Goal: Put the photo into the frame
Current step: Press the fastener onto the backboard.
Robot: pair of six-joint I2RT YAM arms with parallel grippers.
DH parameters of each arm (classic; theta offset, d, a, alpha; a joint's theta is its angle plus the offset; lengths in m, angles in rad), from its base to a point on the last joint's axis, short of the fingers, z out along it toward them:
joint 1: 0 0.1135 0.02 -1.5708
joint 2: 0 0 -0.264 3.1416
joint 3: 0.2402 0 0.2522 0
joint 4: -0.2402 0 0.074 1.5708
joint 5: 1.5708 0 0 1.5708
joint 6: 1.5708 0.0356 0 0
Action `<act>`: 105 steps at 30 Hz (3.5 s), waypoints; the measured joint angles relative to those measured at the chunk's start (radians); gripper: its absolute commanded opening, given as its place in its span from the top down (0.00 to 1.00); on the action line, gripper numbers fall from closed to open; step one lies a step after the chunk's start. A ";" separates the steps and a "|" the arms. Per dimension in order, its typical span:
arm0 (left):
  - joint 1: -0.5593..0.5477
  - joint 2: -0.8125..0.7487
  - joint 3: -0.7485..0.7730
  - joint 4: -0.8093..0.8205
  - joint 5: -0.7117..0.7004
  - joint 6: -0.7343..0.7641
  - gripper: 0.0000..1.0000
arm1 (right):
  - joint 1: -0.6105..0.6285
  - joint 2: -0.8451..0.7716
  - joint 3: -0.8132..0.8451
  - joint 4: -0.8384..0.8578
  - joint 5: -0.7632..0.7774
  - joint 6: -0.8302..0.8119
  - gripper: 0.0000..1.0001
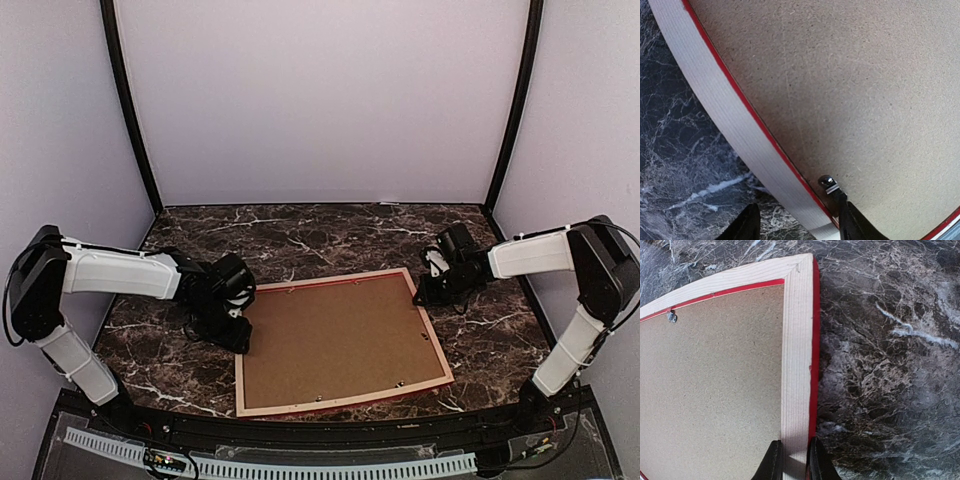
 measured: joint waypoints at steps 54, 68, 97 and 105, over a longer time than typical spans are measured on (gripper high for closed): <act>-0.006 -0.037 -0.024 0.089 -0.084 -0.039 0.29 | 0.000 0.001 0.000 0.005 0.000 0.000 1.00; -0.006 -0.005 -0.023 0.094 -0.085 -0.021 0.30 | 0.000 0.001 0.000 0.005 0.000 0.000 1.00; 0.060 0.028 -0.006 0.185 -0.107 -0.036 0.61 | 0.000 0.002 0.000 0.005 0.000 0.000 1.00; 0.069 0.006 -0.034 0.207 -0.084 -0.045 0.59 | 0.000 0.002 0.000 0.005 0.000 0.000 1.00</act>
